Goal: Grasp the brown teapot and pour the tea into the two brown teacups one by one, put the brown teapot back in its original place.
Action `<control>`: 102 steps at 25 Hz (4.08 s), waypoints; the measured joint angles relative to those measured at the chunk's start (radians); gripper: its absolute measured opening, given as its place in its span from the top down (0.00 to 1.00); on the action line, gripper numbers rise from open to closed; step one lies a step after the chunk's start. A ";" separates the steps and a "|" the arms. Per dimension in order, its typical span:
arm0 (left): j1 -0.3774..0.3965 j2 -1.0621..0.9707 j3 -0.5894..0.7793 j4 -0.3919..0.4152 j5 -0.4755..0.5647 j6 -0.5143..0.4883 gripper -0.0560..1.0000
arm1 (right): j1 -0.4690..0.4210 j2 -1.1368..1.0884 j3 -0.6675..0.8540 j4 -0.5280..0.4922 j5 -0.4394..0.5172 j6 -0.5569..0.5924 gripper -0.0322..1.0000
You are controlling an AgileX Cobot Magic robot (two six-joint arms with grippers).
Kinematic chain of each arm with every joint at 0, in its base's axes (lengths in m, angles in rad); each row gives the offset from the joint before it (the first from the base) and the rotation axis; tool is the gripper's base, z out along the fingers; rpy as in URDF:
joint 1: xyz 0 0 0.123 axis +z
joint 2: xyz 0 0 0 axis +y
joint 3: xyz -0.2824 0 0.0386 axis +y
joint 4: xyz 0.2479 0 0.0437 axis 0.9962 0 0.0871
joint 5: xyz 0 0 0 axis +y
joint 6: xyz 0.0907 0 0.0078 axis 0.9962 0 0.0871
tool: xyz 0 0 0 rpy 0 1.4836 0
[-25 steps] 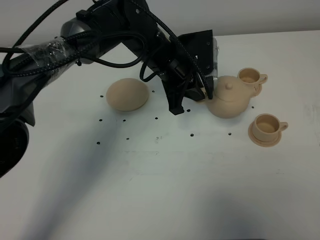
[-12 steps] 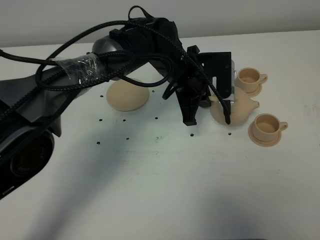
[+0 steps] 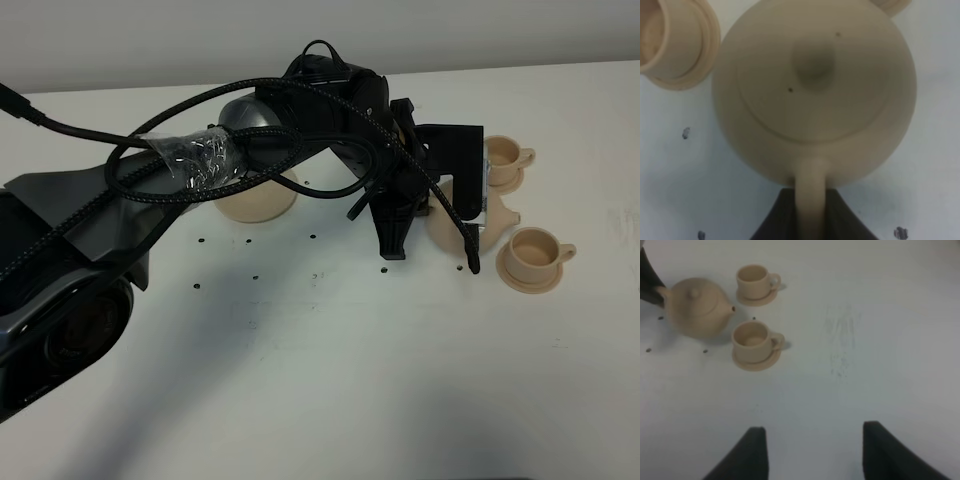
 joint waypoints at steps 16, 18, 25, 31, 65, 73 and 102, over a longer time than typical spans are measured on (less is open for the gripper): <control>-0.076 0.007 0.000 0.263 -0.036 -0.102 0.82 | 0.000 0.000 0.000 0.000 0.000 0.000 0.56; -0.083 0.007 0.000 0.273 -0.041 -0.106 0.82 | 0.000 0.000 0.000 0.000 0.000 0.000 0.56; -0.093 0.007 0.000 0.309 -0.062 -0.108 0.82 | 0.000 0.000 0.000 0.000 0.000 0.000 0.56; -0.112 0.007 0.000 0.401 -0.067 -0.149 0.82 | 0.000 0.000 0.000 0.000 0.000 0.000 0.56; -0.158 0.007 0.000 0.585 -0.110 -0.185 0.82 | 0.000 0.000 0.000 0.000 0.000 0.000 0.56; -0.181 0.007 0.000 0.649 -0.129 -0.183 0.82 | 0.000 0.000 0.000 0.000 0.000 0.000 0.56; -0.206 0.007 0.000 0.782 -0.131 -0.182 0.82 | 0.000 0.000 0.000 0.000 0.000 0.000 0.56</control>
